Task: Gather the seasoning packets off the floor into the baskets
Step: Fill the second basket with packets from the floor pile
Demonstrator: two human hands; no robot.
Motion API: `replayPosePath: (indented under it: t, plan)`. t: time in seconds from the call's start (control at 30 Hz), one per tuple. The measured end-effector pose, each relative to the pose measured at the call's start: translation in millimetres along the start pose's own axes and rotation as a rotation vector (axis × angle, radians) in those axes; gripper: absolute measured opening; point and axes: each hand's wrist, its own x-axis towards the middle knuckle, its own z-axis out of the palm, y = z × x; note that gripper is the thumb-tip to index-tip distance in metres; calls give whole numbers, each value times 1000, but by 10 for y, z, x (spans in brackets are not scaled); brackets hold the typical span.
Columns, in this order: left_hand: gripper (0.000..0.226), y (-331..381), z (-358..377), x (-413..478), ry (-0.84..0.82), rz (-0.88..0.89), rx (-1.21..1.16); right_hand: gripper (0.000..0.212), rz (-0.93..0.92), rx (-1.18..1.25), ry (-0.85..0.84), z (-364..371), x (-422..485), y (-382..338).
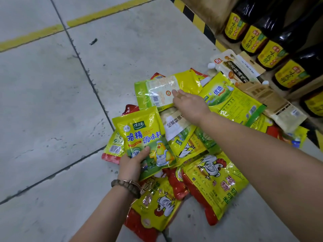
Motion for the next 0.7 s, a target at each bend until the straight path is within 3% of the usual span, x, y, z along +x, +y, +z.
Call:
replayPosePath:
  t: [0.07, 0.1, 0.2, 0.27, 0.37, 0.4, 0.43, 0.47, 0.57, 0.6, 0.7]
  plan:
    - [82, 39, -19, -39, -6, -13, -36, 47, 76, 40, 69, -33, 29, -34]
    - [72, 47, -36, -48, -7, -10, -54, 39, 101, 42, 103, -78, 37, -53]
    - [21, 52, -52, -69, -24, 52, -87, 20, 241, 156, 241, -303, -38, -55]
    - [9, 38, -67, -72, -27, 85, -131, 22, 416, 384, 457, -474, -165, 17]
    - [6, 49, -83, -144, -97, 101, -234, 20, 534, 710, 849, -665, -439, 114]
    - [7, 85, -71, -193, -150, 83, -287, 17, 568, 824, 914, -700, -523, 135]
    - [20, 99, -70, -219, -221, 67, -337, 13, 622, 926, 932, -711, -593, 143]
    - [35, 135, -56, -271, -278, 46, -380, 12, 690, 1018, 911, -693, -650, 137]
    - [37, 199, -28, -319, -497, 20, -420, 11, 830, 1239, 793, -507, -790, 23]
    - [48, 189, -41, -310, -559, 5, -420, 10, 850, 1290, 771, -421, -827, -35]
    - [67, 98, -107, -242, -661, -42, -533, 19, 941, 1368, 789, -244, -926, -156]
